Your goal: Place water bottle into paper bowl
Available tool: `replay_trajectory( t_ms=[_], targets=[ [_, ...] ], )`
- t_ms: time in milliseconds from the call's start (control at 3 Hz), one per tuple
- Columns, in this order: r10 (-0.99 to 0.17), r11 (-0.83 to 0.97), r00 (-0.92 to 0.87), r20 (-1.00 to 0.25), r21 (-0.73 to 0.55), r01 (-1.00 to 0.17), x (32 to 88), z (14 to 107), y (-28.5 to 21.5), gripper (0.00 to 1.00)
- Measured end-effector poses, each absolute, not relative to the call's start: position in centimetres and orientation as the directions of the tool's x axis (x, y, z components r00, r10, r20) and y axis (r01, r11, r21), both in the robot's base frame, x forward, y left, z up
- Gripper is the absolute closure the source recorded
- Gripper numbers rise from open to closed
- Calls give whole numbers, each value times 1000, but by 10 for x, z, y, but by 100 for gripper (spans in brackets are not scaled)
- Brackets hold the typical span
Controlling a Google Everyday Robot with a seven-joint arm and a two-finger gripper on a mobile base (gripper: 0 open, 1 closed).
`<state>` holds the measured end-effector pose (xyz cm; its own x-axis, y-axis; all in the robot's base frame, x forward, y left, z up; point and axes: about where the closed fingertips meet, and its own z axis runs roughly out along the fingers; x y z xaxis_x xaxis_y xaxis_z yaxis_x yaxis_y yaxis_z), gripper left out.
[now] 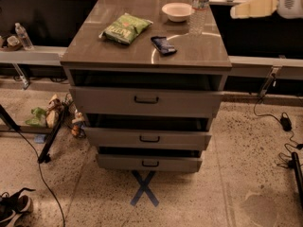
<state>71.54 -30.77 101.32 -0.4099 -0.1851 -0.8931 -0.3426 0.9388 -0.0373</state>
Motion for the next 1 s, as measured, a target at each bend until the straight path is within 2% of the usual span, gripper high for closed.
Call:
replay_trajectory(
  t_ms=[333,1000],
  targets=[
    [-141,955,-403,-904,-18,-296,738,1011,-300,0],
    [-94,957,-338,-936,10,-291,784,984,-283,0]
  ],
)
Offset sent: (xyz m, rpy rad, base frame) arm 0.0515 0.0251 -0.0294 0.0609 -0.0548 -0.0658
